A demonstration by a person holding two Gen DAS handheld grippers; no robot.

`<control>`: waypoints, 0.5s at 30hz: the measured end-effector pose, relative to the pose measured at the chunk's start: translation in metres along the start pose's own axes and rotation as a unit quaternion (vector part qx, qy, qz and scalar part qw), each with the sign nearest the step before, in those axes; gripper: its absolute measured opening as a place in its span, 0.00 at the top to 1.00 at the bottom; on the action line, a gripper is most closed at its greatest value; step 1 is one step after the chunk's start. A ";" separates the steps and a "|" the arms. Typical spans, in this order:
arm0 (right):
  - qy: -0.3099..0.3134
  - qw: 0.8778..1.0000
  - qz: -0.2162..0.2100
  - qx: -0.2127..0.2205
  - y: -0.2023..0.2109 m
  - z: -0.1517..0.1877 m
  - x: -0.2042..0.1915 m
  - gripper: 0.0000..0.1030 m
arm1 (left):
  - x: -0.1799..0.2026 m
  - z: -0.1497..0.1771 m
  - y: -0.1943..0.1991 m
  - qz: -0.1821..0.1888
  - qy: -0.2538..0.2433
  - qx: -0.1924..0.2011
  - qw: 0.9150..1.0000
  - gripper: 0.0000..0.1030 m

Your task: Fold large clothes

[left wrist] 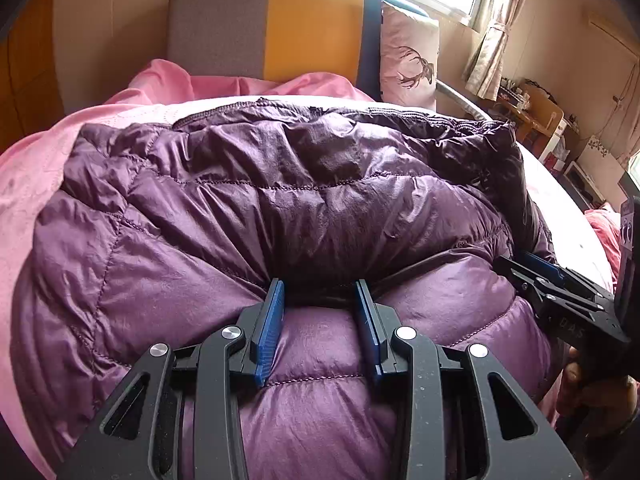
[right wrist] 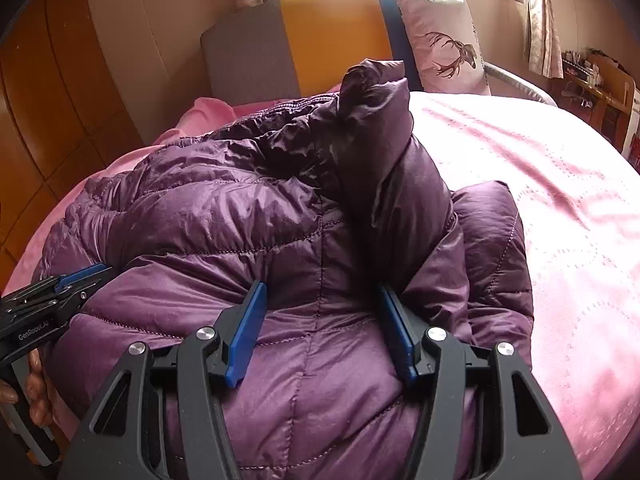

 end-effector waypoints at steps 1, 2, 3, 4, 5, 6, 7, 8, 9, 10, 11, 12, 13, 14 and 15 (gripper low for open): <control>-0.003 1.000 -0.001 0.001 0.002 -0.001 -0.001 0.45 | 0.001 -0.002 0.001 -0.001 0.001 0.001 1.000 0.66; -0.004 1.000 -0.002 0.001 0.002 -0.003 0.001 0.45 | 0.000 -0.003 0.003 -0.002 0.001 0.003 1.000 0.66; -0.005 1.000 -0.004 0.001 0.005 -0.004 0.001 0.43 | 0.001 -0.004 0.006 -0.004 0.002 0.006 1.000 0.65; -0.008 1.000 -0.010 0.002 0.008 -0.005 0.000 0.38 | 0.002 -0.005 0.008 -0.005 0.001 0.010 1.000 0.58; -0.011 1.000 -0.016 0.003 0.012 -0.005 0.001 0.33 | 0.002 -0.005 0.013 -0.005 0.000 0.016 1.000 0.53; -0.014 1.000 -0.019 0.004 0.016 -0.006 0.000 0.31 | 0.002 -0.006 0.020 -0.007 -0.001 0.026 1.000 0.44; -0.013 1.000 -0.017 0.004 0.021 -0.008 -0.001 0.27 | 0.000 -0.005 0.024 -0.010 -0.003 0.033 0.999 0.40; -0.014 1.000 -0.017 0.007 0.026 -0.009 -0.002 0.23 | -0.001 -0.003 0.029 -0.014 -0.004 0.041 0.999 0.40; -0.017 1.000 -0.017 0.011 0.031 -0.010 -0.002 0.21 | -0.003 -0.003 0.034 -0.017 -0.004 0.047 0.999 0.40; -0.021 1.000 -0.015 0.016 0.038 -0.012 -0.001 0.18 | -0.007 -0.003 0.040 -0.020 -0.003 0.052 0.998 0.40; -0.026 0.999 -0.013 0.023 0.045 -0.012 0.000 0.15 | -0.012 -0.002 0.046 -0.024 0.001 0.058 0.998 0.40; -0.033 0.999 -0.011 0.028 0.052 -0.013 0.003 0.14 | -0.016 -0.001 0.051 -0.026 0.005 0.064 0.998 0.40; -0.044 0.998 -0.009 0.032 0.058 -0.011 0.008 0.11 | -0.025 -0.001 0.058 -0.030 0.014 0.072 0.997 0.39; -0.053 0.998 -0.008 0.033 0.062 -0.008 0.013 0.09 | -0.032 0.000 0.064 -0.033 0.024 0.076 0.996 0.37; -0.065 0.997 -0.007 0.029 0.064 -0.006 0.020 0.09 | -0.045 0.001 0.072 -0.036 0.041 0.083 0.995 0.31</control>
Point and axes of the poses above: each gripper's, at about its wrist camera, not at the fingertips, and y roughly against the way its jaws point, x to its right, z to its underside, the point moved 4 cm from there along -y, roughly the way its jaws point, and after that the axes turned 9 degrees about y, right-handed, at the moved point
